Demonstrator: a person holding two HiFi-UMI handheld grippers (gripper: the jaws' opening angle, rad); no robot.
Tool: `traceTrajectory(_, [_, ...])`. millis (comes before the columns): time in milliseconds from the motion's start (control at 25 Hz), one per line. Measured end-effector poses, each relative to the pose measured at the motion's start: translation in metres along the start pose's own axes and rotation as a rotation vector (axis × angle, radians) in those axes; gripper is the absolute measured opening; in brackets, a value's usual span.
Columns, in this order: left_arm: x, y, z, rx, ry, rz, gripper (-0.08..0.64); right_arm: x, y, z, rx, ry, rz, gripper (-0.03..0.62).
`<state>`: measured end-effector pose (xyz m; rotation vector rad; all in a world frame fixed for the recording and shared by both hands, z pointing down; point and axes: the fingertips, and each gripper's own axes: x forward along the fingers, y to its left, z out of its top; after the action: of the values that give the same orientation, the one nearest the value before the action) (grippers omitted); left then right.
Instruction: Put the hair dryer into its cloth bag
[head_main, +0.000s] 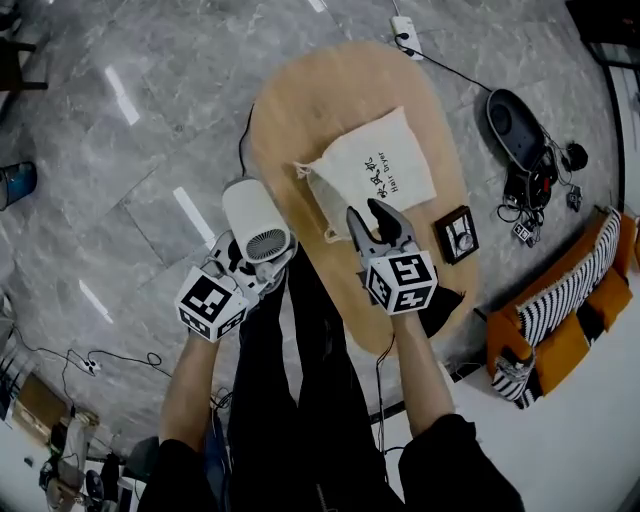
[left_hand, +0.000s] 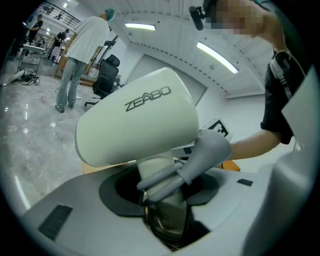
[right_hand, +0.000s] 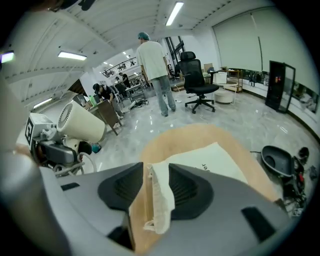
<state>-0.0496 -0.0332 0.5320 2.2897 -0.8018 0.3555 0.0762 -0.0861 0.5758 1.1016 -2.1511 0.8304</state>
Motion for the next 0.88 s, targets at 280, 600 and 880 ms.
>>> traceTrajectory(280, [0.033,0.018,-0.060,0.089,0.142,-0.054,0.199,0.025,-0.013,-0.040,0.003,0.039,-0.014,0.153])
traceTrajectory(600, [0.060,0.016,-0.101,0.179,0.300,-0.134,0.199,0.035,-0.026,-0.070,0.003,0.097,-0.019,0.153])
traceTrajectory(880, [0.076,0.008,-0.128,0.226,0.404,-0.179,0.199,0.038,-0.031,-0.081,0.007,0.124,-0.009,0.137])
